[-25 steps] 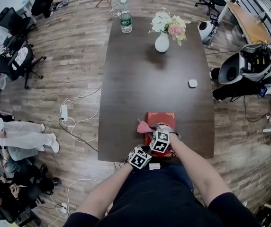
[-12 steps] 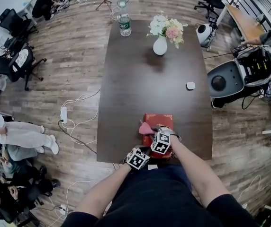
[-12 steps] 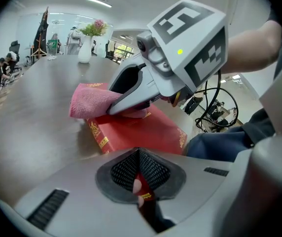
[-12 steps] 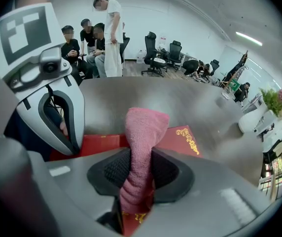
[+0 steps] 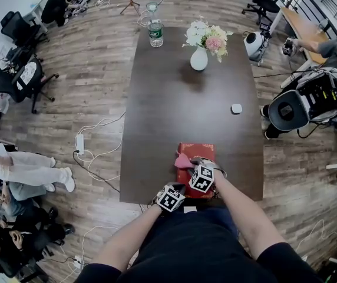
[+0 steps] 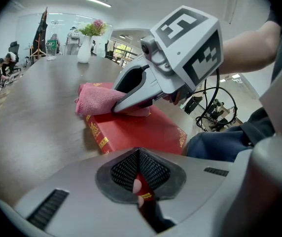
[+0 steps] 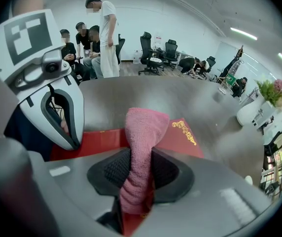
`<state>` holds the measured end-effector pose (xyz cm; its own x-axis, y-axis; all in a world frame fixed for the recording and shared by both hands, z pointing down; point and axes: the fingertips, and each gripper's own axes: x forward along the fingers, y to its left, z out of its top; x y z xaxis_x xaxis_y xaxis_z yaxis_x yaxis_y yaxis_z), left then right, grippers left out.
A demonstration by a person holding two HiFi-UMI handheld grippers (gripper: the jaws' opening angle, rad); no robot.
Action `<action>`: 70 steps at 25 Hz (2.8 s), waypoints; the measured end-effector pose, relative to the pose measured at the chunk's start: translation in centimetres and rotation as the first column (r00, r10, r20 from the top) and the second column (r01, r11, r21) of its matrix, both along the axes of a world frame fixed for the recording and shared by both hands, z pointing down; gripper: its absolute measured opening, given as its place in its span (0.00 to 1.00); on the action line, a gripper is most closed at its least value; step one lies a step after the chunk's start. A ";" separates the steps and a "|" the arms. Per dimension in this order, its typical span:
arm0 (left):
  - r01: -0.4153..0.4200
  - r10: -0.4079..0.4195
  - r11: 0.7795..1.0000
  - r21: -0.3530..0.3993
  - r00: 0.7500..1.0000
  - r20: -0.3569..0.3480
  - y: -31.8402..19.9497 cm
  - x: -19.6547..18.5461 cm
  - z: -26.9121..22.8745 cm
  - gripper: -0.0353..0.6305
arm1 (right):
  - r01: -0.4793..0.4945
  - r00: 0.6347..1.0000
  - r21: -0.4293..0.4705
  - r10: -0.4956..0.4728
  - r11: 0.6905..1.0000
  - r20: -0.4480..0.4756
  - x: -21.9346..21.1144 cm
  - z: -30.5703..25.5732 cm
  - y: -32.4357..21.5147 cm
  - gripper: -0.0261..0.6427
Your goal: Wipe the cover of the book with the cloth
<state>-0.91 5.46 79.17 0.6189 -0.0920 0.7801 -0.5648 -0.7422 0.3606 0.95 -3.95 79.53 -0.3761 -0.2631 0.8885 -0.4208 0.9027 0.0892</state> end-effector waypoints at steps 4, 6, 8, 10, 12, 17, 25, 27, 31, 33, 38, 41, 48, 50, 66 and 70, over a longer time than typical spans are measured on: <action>-0.007 0.007 1.000 0.002 1.000 0.000 0.0 0.1 -0.1 0.05 | -0.024 1.000 -0.009 0.024 1.000 0.009 0.6 -0.1 0.0 0.21; -0.008 0.008 1.000 0.002 1.000 0.000 0.0 0.1 -0.1 0.05 | -0.035 0.999 -0.013 0.036 0.999 0.014 0.8 -0.2 -0.1 0.21; -0.012 0.012 1.000 0.000 1.000 -0.004 0.0 0.2 0.0 0.05 | -0.047 0.999 -0.016 0.047 0.999 0.019 1.0 -0.1 0.0 0.21; -0.015 0.015 1.000 -0.015 1.000 0.003 0.2 0.0 0.0 0.05 | -0.060 0.998 -0.020 0.060 0.998 0.026 1.2 0.0 0.0 0.21; -0.016 0.016 1.000 -0.007 1.000 -0.010 0.1 0.2 0.1 0.05 | -0.074 0.997 -0.025 0.075 0.997 0.034 1.3 0.0 0.0 0.21; -0.019 0.019 1.000 -0.017 1.000 0.001 0.2 -0.2 0.0 0.05 | -0.104 0.994 -0.034 0.105 0.994 0.043 1.7 0.0 -0.1 0.21; -0.028 0.028 0.999 -0.017 1.000 0.008 0.0 -0.2 0.1 0.05 | -0.140 0.989 -0.037 0.142 0.989 0.046 3.0 -0.2 -0.2 0.21; -0.029 0.029 1.000 -0.012 1.000 0.000 0.0 -0.2 0.2 0.05 | -0.150 0.987 -0.036 0.151 0.988 0.044 3.2 0.0 -0.2 0.21; -0.031 0.031 0.999 -0.015 1.000 0.003 0.1 -0.2 0.1 0.05 | -0.162 0.986 -0.035 0.163 0.986 0.045 3.6 0.0 -0.1 0.21; -0.032 0.032 0.999 -0.007 0.999 -0.001 0.0 -0.1 0.0 0.05 | -0.166 0.985 -0.037 0.168 0.985 0.045 3.8 -0.2 -0.1 0.21; -0.040 0.040 0.999 -0.013 0.999 0.009 0.2 -0.2 0.0 0.05 | -0.179 0.983 -0.042 0.180 0.983 0.041 4.3 -0.1 0.0 0.21; -0.047 0.047 0.999 -0.009 0.999 0.005 0.3 -0.1 0.2 0.05 | -0.189 0.981 -0.041 0.190 0.981 0.040 4.8 0.0 0.2 0.21; -0.054 0.054 0.998 -0.011 0.998 0.010 0.1 -0.1 0.2 0.05 | -0.208 0.977 -0.045 0.209 0.977 0.038 5.7 0.1 0.2 0.21; -0.055 0.055 0.998 -0.014 0.998 0.009 0.2 -0.1 0.2 0.05 | -0.213 0.976 -0.043 0.215 0.976 0.035 5.9 0.0 0.2 0.21; -0.056 0.056 0.998 -0.014 0.998 0.011 0.3 0.0 0.1 0.05 | -0.230 0.973 -0.045 0.231 0.972 0.024 7.8 -0.4 0.6 0.21; -0.056 0.056 0.998 -0.015 0.998 0.009 0.1 0.1 0.1 0.05 | -0.231 0.972 -0.045 0.233 0.972 0.024 8.2 -0.4 0.6 0.21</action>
<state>-0.86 5.60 79.25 0.6154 -0.0462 0.7869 -0.5261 -0.7674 0.3664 9.16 -3.38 79.11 -0.3347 -0.3091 0.8902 -0.6211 0.7828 0.0382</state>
